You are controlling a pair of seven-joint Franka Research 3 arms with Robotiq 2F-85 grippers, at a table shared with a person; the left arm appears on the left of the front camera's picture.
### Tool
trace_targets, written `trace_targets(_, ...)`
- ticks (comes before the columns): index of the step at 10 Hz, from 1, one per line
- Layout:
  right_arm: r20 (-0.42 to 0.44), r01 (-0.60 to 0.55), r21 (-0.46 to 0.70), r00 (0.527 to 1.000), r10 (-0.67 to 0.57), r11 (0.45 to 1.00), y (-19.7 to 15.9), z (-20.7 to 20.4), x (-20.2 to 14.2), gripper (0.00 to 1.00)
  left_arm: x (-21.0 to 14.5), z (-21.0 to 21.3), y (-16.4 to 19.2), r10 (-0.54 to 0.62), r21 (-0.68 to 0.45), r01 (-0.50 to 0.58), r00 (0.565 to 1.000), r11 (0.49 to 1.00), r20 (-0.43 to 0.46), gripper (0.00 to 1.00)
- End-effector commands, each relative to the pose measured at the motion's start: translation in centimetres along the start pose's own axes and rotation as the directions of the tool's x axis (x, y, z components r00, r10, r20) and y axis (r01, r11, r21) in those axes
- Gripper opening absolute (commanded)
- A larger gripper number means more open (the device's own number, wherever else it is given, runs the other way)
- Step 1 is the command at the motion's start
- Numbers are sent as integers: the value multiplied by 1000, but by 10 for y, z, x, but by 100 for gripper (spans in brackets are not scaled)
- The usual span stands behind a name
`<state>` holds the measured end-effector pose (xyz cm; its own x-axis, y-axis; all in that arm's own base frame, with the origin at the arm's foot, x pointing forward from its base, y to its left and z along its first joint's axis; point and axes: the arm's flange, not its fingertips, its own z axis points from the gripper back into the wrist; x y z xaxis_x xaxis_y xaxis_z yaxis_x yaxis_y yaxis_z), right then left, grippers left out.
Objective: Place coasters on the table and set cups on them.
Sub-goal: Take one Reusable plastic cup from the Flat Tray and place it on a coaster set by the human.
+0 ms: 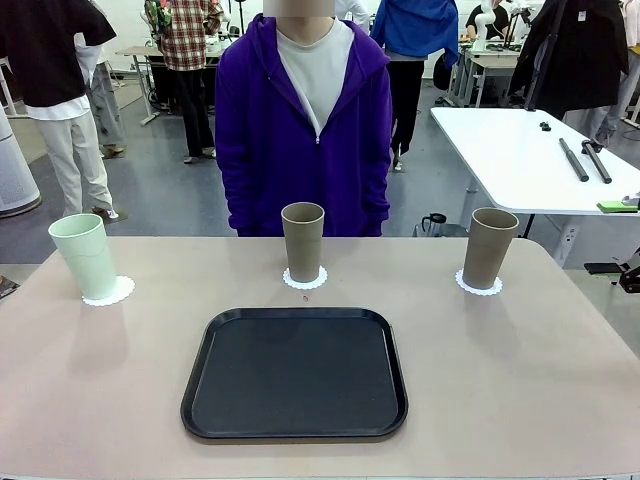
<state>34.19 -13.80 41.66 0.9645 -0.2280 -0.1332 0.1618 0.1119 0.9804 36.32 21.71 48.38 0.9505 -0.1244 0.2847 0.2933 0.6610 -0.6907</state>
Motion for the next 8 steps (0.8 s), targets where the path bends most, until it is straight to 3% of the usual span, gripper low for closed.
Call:
trace_targets(1,-5,-3,6,1000,3,1000,1,1,1,100,-13,12,37,33,-182,-10,992,983,125,100)
trace_targets(5,-5,-3,6,1000,3,1000,1,1,1,100,-43,36,89,161,-387,-73,967,919,200,100)
trace_targets(8,-5,-3,6,1000,3,1000,1,1,1,100,-55,40,119,167,-461,-58,966,886,198,100)
